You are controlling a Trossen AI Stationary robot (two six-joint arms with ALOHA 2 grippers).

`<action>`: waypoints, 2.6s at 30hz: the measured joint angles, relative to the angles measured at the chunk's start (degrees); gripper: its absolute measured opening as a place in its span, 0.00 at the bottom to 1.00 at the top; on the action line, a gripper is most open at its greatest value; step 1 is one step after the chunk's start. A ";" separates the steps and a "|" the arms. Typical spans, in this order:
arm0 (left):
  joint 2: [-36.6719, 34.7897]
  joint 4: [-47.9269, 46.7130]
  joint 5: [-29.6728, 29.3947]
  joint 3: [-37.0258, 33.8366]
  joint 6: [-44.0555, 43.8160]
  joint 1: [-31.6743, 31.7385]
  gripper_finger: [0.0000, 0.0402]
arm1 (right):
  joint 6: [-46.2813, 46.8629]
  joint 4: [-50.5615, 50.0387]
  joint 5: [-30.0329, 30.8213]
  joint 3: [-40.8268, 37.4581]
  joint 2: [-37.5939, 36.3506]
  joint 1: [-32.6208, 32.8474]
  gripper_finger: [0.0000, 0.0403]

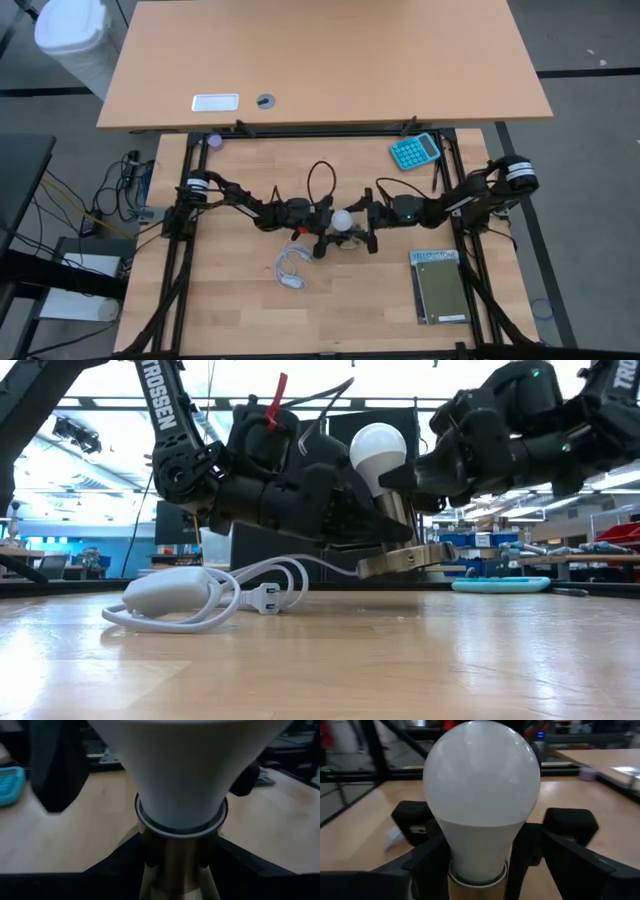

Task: Screw lightbulb
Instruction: Remove the lightbulb from the socket

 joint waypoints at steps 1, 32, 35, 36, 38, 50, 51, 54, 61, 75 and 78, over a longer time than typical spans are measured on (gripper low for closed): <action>-0.04 0.09 -0.82 0.02 -0.02 0.00 0.48 | -0.02 -1.05 1.99 0.00 -0.81 0.68 0.76; -0.06 -4.21 -33.72 0.04 -5.24 -2.65 0.48 | 17.62 -8.87 48.75 6.46 4.46 15.27 0.76; -0.04 -4.82 -35.59 0.04 -4.94 -3.24 0.48 | 17.62 -8.72 50.08 9.00 7.15 15.43 0.76; -0.02 -4.87 -35.88 0.04 -4.76 -3.48 0.48 | 17.62 -8.61 50.29 9.65 7.74 15.38 0.76; -0.02 -5.02 -37.03 0.04 -4.68 -3.90 0.48 | 17.64 -8.49 51.49 10.44 8.64 15.31 0.76; 0.05 -5.30 -39.52 0.07 -4.54 -4.96 0.48 | 17.11 -8.47 48.43 11.04 9.55 12.54 0.76; 0.05 -5.28 -39.52 0.09 -4.54 -4.96 0.48 | 17.11 -8.46 47.71 11.04 9.55 12.04 0.76; 0.05 -5.12 -39.56 0.09 -4.59 -4.92 0.48 | 15.47 -8.27 47.26 11.04 9.55 10.97 0.76; 0.05 -4.98 -39.52 0.11 -4.57 -4.92 0.48 | 14.45 -7.67 44.94 11.02 9.55 10.05 0.76; 0.05 -3.78 -36.73 0.11 -3.22 -4.91 0.48 | 11.48 -7.58 41.39 11.02 9.55 8.31 0.60; 0.05 -3.78 -36.70 0.11 -3.06 -4.94 0.48 | 11.39 -7.58 40.81 11.02 9.55 8.31 0.50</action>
